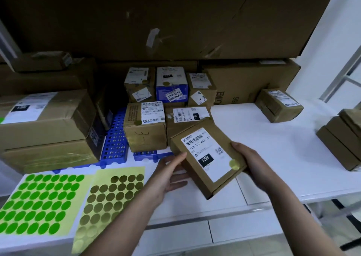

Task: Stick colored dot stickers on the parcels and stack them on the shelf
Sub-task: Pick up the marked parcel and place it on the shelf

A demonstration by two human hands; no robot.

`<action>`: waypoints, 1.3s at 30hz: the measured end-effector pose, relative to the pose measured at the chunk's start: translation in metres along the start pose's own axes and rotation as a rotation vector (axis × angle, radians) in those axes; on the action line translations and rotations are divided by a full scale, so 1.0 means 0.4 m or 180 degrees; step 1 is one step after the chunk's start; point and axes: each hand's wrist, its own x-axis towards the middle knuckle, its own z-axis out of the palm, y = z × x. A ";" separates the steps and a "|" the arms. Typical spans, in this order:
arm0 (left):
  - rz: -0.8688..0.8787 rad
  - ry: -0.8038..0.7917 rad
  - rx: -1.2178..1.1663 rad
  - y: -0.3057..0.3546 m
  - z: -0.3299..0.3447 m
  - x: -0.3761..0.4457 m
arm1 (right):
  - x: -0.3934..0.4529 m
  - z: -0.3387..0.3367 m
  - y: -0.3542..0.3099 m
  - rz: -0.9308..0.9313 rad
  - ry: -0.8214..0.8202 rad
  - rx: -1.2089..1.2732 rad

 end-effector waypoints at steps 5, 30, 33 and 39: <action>-0.0245 -0.0260 -0.0166 0.064 0.026 0.014 | 0.043 -0.025 -0.085 -0.0057 0.0133 0.0017; -0.0621 -0.0049 -0.1211 0.181 0.125 0.130 | 0.201 0.047 -0.143 -0.0142 0.0447 0.0266; -0.0632 -0.0015 -0.1138 0.184 0.109 0.143 | 0.216 0.062 -0.139 -0.0150 0.0449 0.0199; -0.0645 -0.0040 -0.0925 0.187 0.094 0.156 | 0.239 0.064 -0.132 -0.0254 0.0439 -0.0011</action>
